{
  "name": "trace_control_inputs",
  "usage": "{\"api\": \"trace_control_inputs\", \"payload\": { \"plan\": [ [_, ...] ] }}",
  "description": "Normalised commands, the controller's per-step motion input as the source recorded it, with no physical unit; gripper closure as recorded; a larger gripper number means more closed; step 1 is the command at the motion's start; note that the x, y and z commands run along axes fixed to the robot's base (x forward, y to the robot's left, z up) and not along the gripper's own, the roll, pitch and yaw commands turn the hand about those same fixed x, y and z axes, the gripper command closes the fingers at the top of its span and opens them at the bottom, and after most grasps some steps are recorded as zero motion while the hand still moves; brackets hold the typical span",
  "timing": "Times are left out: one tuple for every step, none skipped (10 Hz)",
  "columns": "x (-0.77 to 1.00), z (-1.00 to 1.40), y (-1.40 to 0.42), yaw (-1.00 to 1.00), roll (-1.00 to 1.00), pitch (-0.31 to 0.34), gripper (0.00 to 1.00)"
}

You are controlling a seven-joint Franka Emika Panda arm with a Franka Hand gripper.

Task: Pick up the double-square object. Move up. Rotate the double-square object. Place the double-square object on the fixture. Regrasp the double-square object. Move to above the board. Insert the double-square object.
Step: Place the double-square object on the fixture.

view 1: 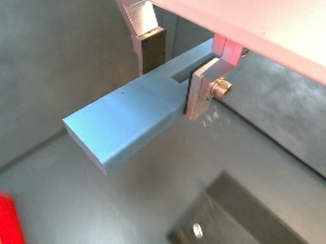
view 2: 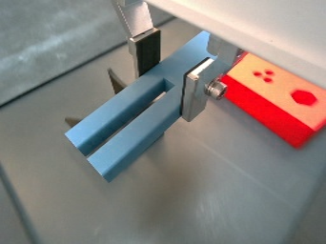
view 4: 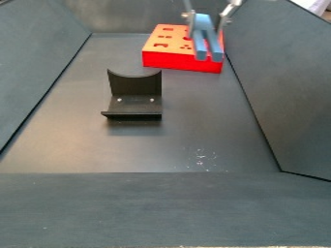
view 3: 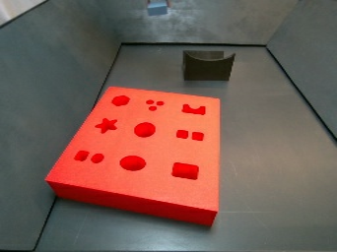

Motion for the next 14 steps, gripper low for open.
{"api": "trace_control_inputs", "payload": {
  "plan": [
    [1.00, -0.14, -0.35, 0.08, -0.23, -0.119, 1.00],
    [1.00, -0.13, -0.29, 0.04, -0.17, -0.047, 1.00],
    [1.00, -0.13, -0.27, 0.04, -0.15, -0.033, 1.00],
    [1.00, -0.12, -0.24, 0.03, -0.11, -0.024, 1.00],
    [1.00, -0.11, -0.19, 0.03, -0.08, -0.017, 1.00],
    [1.00, -0.10, -0.17, 0.03, -0.09, -0.010, 1.00],
    [1.00, -0.10, -0.15, 0.03, -0.09, -0.003, 1.00],
    [1.00, -0.09, -0.13, 0.03, -0.09, 0.006, 1.00],
    [1.00, -0.08, -0.10, 0.03, -0.09, 0.019, 1.00],
    [1.00, -0.07, -0.08, 0.02, -0.09, 0.032, 1.00],
    [1.00, -0.06, -0.07, 0.03, -0.09, 0.042, 1.00],
    [0.76, 0.42, 0.41, -0.08, -1.00, 0.187, 1.00],
    [0.61, 0.40, 0.41, -0.09, -1.00, 0.198, 1.00],
    [0.50, 0.26, 0.30, -0.10, -1.00, 0.201, 1.00]
  ]
}}
